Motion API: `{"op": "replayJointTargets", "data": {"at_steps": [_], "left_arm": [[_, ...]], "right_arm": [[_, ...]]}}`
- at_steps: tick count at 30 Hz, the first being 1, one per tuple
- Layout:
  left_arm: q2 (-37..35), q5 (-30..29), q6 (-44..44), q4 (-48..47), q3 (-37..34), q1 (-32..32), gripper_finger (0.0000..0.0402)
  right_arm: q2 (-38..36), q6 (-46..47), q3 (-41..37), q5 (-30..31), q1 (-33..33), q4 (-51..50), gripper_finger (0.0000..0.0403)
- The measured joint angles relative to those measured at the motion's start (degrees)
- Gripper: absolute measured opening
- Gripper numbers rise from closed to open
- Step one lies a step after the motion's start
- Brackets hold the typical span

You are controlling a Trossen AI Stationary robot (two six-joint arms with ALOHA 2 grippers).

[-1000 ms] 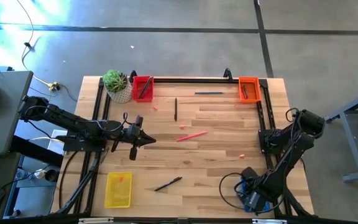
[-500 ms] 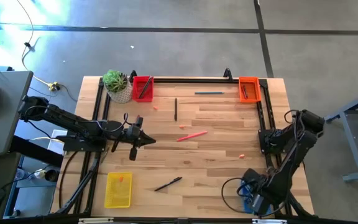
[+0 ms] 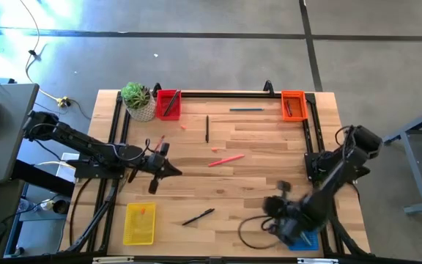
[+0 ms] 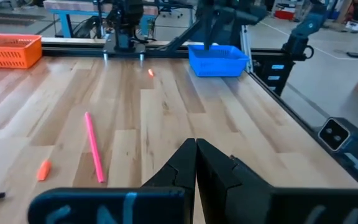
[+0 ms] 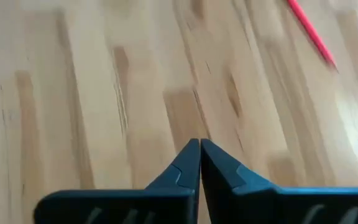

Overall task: Sort crayons/erasers/pens/pencils in bins
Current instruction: Put the black pen into the blue bin

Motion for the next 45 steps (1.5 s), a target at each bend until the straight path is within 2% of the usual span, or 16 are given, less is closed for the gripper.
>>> {"op": "replayJointTargets", "data": {"at_steps": [3,8,12,16,23,26,37,41,45], "left_arm": [[0.02,1.00,-0.83,-0.05,0.00,-0.93,0.0000],[1.86,0.01,-3.67,-4.87,1.74,-5.69,0.0000],[6.63,-5.92,-5.52,-9.55,5.84,-11.10,0.0000],[12.90,-8.61,-7.28,-10.09,9.97,-16.28,0.0000],[22.89,-16.90,-10.75,-16.14,18.79,-23.01,0.0000],[26.29,-18.41,-11.15,-19.48,23.12,-24.51,0.0000],[36.85,-19.85,-18.32,-33.48,36.36,-26.95,0.0004],[40.94,-19.89,-19.68,-34.33,39.04,-26.94,0.0022],[44.41,-16.89,-20.08,-34.81,41.80,-26.78,0.0050]], "right_arm": [[-1.98,-13.15,-7.46,-2.57,-5.83,17.02,0.0002],[-3.00,-29.61,-20.20,-11.69,-15.15,45.94,0.0001],[-3.00,-37.13,-28.34,-14.13,-20.47,64.45,0.0000],[-3.00,-42.65,-32.96,-14.18,-22.44,76.07,0.0000],[-3.00,-47.08,-34.08,-12.82,-22.60,79.05,0.0000],[-3.00,-47.43,-34.08,-12.82,-22.60,79.14,0.0000],[-3.00,-48.48,-34.06,-12.66,-22.60,78.76,0.0000],[-3.00,-48.41,-34.06,-12.39,-22.60,78.74,0.0000],[-3.00,-47.61,-34.03,-12.38,-22.60,78.80,0.0000]]}}
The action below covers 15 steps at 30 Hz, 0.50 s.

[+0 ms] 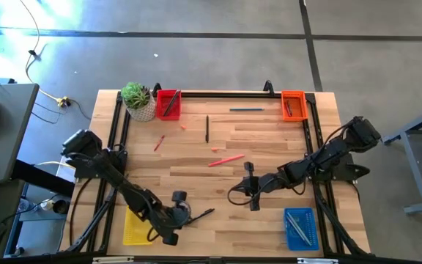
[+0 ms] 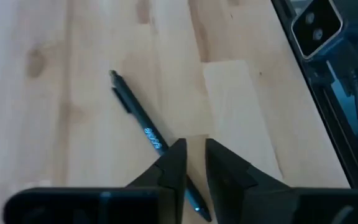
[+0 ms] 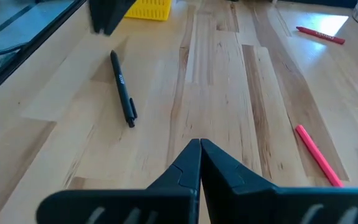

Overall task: Sort crayons/erasers/pens/pencils in bins
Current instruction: Put the black pen into the blue bin

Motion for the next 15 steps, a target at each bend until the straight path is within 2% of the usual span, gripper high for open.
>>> {"op": "replayJointTargets", "data": {"at_steps": [9,15], "left_arm": [[6.33,-1.07,-4.32,-11.00,6.60,-0.18,0.0124],[8.47,0.01,-7.60,-12.82,6.84,0.01,0.0141]], "right_arm": [[0.00,1.71,0.02,1.96,0.02,-0.11,0.0000],[0.00,1.71,0.02,1.96,0.02,-0.35,0.0000]]}}
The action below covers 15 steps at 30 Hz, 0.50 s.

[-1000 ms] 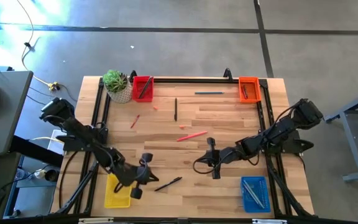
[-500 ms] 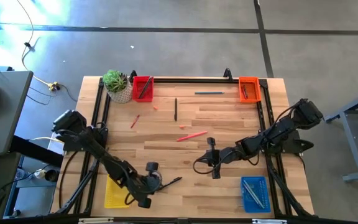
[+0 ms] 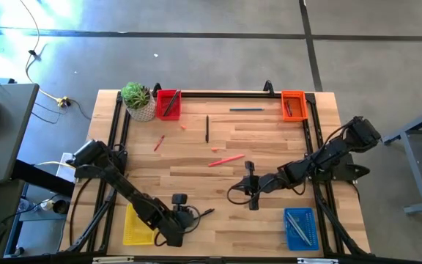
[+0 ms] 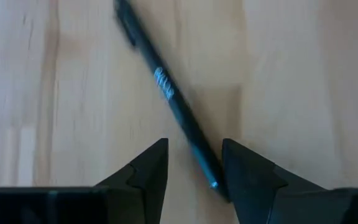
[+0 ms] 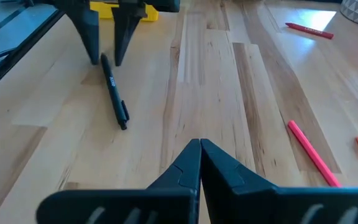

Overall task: Sort crayons/erasers/pens/pencils in bins
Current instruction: Put the black pen into the blue bin

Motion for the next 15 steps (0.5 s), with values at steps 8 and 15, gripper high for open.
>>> {"op": "replayJointTargets", "data": {"at_steps": [8,15], "left_arm": [[1.12,2.02,-0.04,-1.83,0.24,0.03,0.0091],[1.19,3.13,4.53,-2.95,0.23,0.05,0.0015]], "right_arm": [[0.02,0.02,0.04,0.00,0.00,-0.22,0.0000],[0.02,0.59,0.04,0.00,0.00,-0.65,0.0000]]}}
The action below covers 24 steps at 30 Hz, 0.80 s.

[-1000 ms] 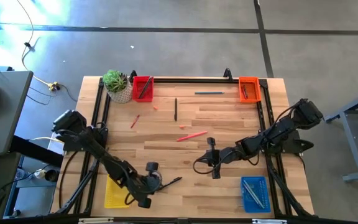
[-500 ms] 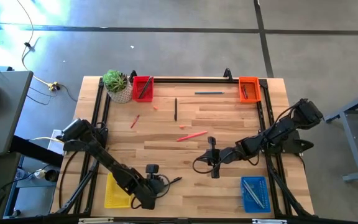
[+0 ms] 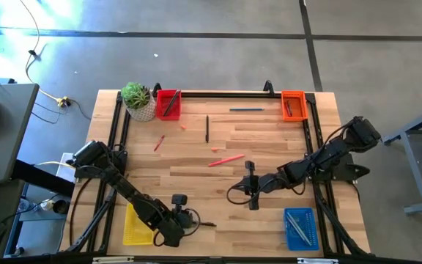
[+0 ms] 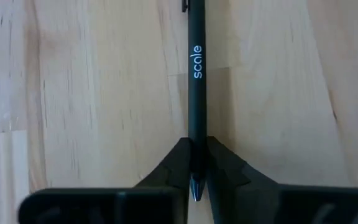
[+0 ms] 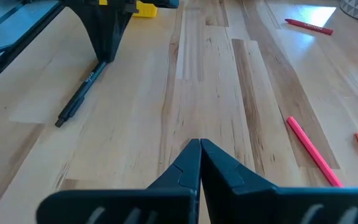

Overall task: Sort crayons/erasers/pens/pencils in bins
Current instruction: Put the black pen into the blue bin

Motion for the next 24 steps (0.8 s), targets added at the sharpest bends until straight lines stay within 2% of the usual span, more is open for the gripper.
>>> {"op": "replayJointTargets", "data": {"at_steps": [5,8,13,19,24], "left_arm": [[-0.28,-1.87,1.50,0.19,-0.11,-0.11,0.0010],[-0.44,-3.04,1.72,0.33,-0.22,-0.11,0.0009],[-0.89,-5.78,3.69,0.61,-0.45,-0.14,0.0009],[-1.32,-13.83,6.19,1.84,-0.58,-0.11,0.0008],[-1.38,-19.27,6.57,3.56,-0.50,-0.34,0.0008]], "right_arm": [[0.00,3.07,0.00,0.17,0.04,0.95,0.0004],[0.00,4.47,0.04,0.35,0.86,2.94,0.0021],[0.38,5.20,4.29,1.39,3.23,0.58,0.0079],[3.58,9.55,14.41,3.76,5.13,-12.25,0.0158],[6.63,6.88,19.75,8.23,6.90,-18.61,0.0210]]}}
